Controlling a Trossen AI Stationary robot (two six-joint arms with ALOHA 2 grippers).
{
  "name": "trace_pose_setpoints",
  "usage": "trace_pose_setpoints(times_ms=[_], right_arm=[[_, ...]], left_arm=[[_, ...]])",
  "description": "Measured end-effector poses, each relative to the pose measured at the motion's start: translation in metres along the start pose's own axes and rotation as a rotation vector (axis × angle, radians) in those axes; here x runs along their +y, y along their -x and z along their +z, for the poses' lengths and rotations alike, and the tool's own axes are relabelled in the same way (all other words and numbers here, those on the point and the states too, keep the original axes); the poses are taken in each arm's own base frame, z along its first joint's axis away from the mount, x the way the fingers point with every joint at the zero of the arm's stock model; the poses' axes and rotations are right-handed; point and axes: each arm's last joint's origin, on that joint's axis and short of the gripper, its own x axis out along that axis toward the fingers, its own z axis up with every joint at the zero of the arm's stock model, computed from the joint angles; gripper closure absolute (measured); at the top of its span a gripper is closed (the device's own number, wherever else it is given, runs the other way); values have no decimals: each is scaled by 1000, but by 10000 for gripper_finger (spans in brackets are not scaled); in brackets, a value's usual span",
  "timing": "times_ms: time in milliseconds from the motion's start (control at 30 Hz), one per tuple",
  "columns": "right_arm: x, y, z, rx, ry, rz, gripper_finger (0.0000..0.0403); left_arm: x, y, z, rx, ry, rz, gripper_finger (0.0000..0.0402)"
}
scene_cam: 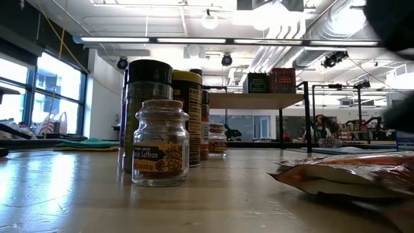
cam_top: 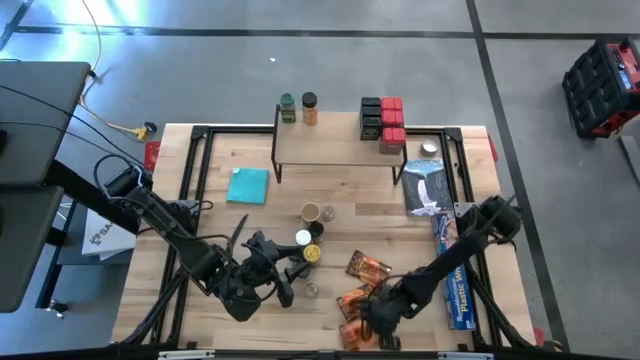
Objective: Shelf spices
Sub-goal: Put the orange seasoning pack on the shelf
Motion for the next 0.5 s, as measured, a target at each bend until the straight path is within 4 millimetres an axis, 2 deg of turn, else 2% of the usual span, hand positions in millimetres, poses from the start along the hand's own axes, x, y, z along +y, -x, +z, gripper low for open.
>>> trace_pose_setpoints(times_ms=[167, 300, 500], right_arm=[[-31, 26, 3, 51, -67, -233, 403], [-57, 38, 12, 38, -101, -416, 403], [-89, 50, 29, 29, -71, -516, 403]], left_arm=[[0, 0, 0, 0, -69, 2, 191], [1, -2, 1, -2, -145, 9, 191], [2, -3, 1, -12, -248, 25, 191]])
